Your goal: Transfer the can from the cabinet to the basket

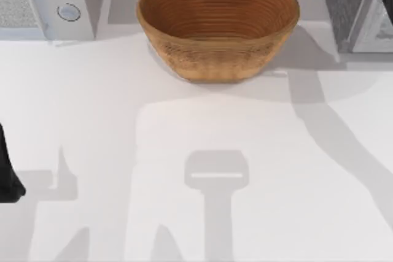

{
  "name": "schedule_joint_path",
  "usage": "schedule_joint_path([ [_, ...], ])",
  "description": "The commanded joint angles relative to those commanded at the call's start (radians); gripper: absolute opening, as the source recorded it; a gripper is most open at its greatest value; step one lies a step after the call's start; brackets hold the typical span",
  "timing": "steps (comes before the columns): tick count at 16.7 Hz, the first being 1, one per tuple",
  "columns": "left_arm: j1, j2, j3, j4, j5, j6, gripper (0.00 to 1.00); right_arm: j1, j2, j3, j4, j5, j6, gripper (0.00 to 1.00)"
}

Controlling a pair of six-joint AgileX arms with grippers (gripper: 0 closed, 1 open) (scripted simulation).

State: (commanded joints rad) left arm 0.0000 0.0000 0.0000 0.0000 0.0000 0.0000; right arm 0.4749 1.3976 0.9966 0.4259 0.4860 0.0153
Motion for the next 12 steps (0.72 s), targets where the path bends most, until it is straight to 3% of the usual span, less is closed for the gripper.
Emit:
schedule_joint_path([
  [6,0.000,0.000,0.000,0.000,0.000,0.000,1.00,0.159,0.511,0.340,0.145,0.165,0.004,0.00],
  [12,0.000,0.000,0.000,0.000,0.000,0.000,1.00,0.218,0.691,0.460,0.192,0.228,0.005,0.00],
])
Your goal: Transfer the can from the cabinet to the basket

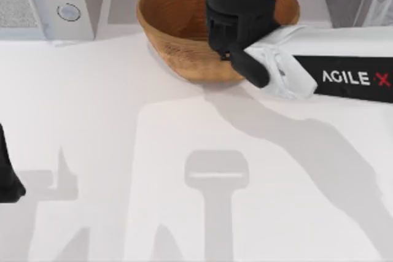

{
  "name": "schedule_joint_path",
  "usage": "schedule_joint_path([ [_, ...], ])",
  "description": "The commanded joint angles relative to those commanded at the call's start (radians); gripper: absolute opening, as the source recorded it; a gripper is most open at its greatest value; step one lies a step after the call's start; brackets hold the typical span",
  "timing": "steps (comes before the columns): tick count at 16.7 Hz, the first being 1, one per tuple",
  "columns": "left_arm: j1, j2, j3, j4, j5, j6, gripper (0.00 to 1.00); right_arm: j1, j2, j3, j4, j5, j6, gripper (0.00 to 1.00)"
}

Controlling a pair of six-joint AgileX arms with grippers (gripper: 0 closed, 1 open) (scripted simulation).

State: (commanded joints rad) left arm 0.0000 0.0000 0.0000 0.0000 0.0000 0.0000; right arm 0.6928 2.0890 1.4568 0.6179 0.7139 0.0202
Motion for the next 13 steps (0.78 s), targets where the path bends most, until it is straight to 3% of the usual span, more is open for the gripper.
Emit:
schedule_joint_path([
  [13,0.000,0.000,0.000,0.000,0.000,0.000,1.00,-0.031,0.078,0.082,-0.002,-0.030,-0.001,0.00],
])
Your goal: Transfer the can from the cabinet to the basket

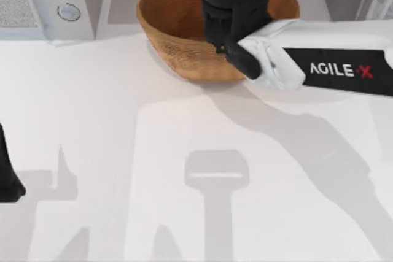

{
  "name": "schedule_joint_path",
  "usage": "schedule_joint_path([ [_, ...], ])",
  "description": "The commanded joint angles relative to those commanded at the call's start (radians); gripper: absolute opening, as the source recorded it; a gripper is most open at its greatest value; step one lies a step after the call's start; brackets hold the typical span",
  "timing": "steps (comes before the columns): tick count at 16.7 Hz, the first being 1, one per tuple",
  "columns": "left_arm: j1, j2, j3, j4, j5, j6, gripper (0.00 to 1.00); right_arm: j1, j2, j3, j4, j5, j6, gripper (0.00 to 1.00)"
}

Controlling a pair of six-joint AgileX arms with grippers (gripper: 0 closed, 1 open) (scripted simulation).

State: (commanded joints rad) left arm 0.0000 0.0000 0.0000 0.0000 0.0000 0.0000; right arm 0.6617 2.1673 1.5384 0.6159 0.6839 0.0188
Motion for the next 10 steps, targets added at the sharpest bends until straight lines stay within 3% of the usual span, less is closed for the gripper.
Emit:
schedule_joint_path([
  [1,0.000,0.000,0.000,0.000,0.000,0.000,1.00,0.000,0.000,0.000,0.000,0.000,0.000,0.00],
  [10,0.000,0.000,0.000,0.000,0.000,0.000,1.00,0.000,0.000,0.000,0.000,0.000,0.000,0.68],
])
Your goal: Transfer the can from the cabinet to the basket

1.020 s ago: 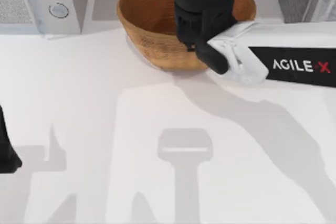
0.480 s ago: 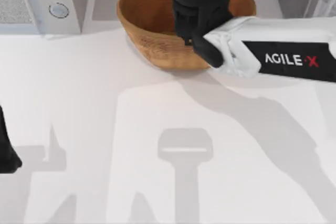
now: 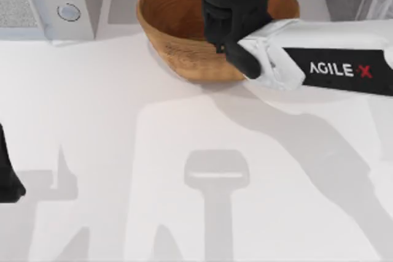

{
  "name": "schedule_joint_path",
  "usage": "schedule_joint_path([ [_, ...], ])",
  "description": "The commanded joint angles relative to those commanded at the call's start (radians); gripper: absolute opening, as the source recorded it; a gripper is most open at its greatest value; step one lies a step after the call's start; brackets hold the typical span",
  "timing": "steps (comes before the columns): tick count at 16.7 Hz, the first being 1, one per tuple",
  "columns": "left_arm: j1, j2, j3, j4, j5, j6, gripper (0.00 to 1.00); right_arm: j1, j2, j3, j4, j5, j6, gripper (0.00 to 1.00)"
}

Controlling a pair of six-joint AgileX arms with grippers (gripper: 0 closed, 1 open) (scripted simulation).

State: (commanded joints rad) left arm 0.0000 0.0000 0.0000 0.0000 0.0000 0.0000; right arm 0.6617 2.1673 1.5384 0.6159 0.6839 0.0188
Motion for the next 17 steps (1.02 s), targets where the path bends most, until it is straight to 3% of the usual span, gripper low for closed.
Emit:
schedule_joint_path([
  [4,0.000,0.000,0.000,0.000,0.000,0.000,1.00,0.000,0.000,0.000,0.000,0.000,0.000,0.98],
  [5,0.000,0.000,0.000,0.000,0.000,0.000,1.00,0.000,0.000,0.000,0.000,0.000,0.000,1.00],
  [17,0.000,0.000,0.000,0.000,0.000,0.000,1.00,0.000,0.000,0.000,0.000,0.000,0.000,1.00],
])
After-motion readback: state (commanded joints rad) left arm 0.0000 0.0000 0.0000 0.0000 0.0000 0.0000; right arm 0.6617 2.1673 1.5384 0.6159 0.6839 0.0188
